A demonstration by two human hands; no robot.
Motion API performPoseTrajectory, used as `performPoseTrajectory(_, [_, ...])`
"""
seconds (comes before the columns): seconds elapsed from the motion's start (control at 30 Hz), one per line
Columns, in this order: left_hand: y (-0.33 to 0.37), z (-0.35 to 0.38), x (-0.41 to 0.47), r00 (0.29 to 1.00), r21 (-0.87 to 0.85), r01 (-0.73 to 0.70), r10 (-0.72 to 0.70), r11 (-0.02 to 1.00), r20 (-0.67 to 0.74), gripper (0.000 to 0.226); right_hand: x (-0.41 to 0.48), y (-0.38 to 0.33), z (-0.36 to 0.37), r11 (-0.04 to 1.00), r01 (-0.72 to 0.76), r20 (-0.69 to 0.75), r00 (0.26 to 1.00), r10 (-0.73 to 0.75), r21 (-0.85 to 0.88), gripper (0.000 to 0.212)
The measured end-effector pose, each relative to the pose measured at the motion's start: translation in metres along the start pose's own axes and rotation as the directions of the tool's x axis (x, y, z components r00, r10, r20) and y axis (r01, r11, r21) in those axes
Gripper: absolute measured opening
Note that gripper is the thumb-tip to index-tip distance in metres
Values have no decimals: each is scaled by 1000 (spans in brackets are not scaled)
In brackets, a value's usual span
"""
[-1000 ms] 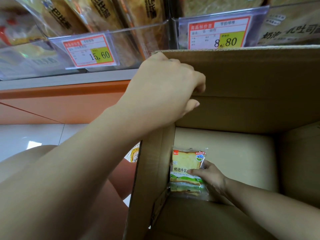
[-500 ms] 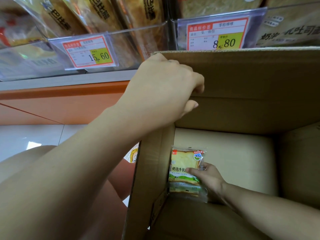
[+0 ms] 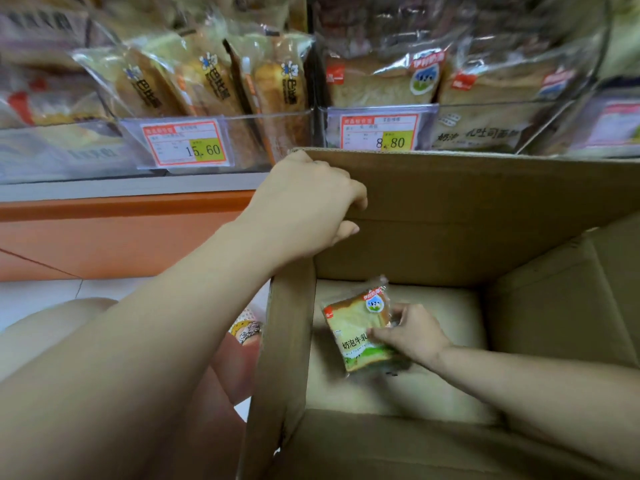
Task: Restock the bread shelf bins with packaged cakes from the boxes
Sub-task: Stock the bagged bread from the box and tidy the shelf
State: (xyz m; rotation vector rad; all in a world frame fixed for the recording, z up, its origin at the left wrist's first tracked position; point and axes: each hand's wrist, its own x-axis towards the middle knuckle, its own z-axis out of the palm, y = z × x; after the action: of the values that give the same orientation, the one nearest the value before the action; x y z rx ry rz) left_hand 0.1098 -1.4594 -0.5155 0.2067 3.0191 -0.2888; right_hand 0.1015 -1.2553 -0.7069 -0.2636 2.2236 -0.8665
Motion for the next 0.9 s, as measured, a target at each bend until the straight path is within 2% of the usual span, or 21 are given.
performPoseTrajectory(0.07, [1, -2, -3, 999, -8, -13, 13, 1000, -49, 39, -12, -10, -22, 993, 79, -75, 994, -85, -85, 18])
performPoseTrajectory(0.2, [1, -6, -8, 999, -141, -23, 16, 990, -46, 37, -45, -30, -66, 953, 189, -215, 946, -241, -237, 16])
performPoseTrajectory(0.27, [3, -12, -14, 999, -229, -10, 0, 973, -45, 37, -64, -40, -85, 949, 212, -286, 918, -275, -234, 12])
performPoseTrajectory(0.37, [11, -27, -24, 998, -399, 27, -49, 916, -44, 43, -91, -60, -112, 951, 247, -379, 875, -301, -185, 18])
performPoseTrajectory(0.53, [22, -55, -39, 986, -581, 59, -137, 812, -92, 69, -129, -97, -144, 943, 311, -502, 801, -326, -117, 31])
performPoseTrajectory(0.63, [24, -67, -48, 982, -718, 61, -169, 693, -80, 83, -155, -116, -154, 919, 394, -524, 776, -350, -31, 33])
performPoseTrajectory(0.77, [28, -78, -57, 991, -842, 51, -134, 537, -25, 100, -179, -142, -168, 848, 513, -564, 742, -362, 131, 31])
performPoseTrajectory(0.9, [25, -84, -57, 995, -962, 17, -97, 271, -10, 118, -189, -167, -181, 741, 580, -597, 741, -307, 339, 27])
